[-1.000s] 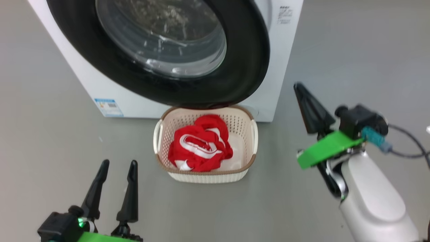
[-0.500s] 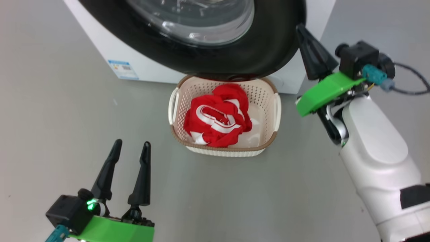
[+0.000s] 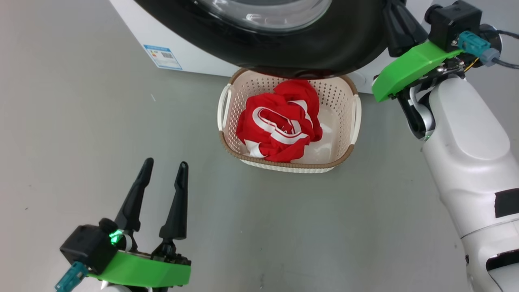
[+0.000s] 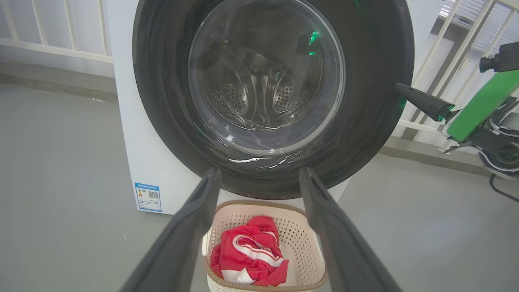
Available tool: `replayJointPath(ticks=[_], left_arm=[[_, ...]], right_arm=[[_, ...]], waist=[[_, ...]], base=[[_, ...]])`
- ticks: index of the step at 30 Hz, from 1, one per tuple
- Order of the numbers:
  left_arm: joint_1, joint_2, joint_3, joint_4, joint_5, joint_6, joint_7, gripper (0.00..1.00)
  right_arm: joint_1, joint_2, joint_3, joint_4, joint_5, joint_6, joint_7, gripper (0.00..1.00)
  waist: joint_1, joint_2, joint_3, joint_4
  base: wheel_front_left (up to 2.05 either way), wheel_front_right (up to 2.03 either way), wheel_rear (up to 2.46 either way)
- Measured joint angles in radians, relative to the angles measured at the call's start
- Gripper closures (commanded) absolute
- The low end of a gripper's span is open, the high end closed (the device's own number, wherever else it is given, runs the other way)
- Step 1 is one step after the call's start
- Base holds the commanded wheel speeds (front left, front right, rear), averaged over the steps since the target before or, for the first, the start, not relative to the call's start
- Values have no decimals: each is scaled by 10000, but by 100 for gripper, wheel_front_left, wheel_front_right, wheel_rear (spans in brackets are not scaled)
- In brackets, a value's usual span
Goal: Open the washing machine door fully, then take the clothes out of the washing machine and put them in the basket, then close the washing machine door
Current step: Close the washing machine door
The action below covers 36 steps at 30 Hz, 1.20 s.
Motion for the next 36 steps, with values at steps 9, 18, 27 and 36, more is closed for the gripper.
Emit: replayJointPath(ticks=[9,18,27,36], left_arm=[[-309,-2,-29,29,86,-25,-2,0],[-538,-65,-125,59,174,-104,-2,0],[-632,-226,-217,63,186,-276,-2,0],[-732,-305,-134,150,332,-364,-2,0]], right_arm=[[-562,12,-320,205,6,13,0,100],[-1550,2,-656,1011,-485,13,-2,100],[-2644,-284,-1087,1998,-1174,13,-2,100],[-2892,-387,-1772,2203,-1990,69,-12,100]], waist=[[0,0,387,12],[0,0,803,55],[0,0,1104,458],[0,0,1250,809]], base=[[0,0,0],[0,0,0],[0,0,0],[0,0,0]])
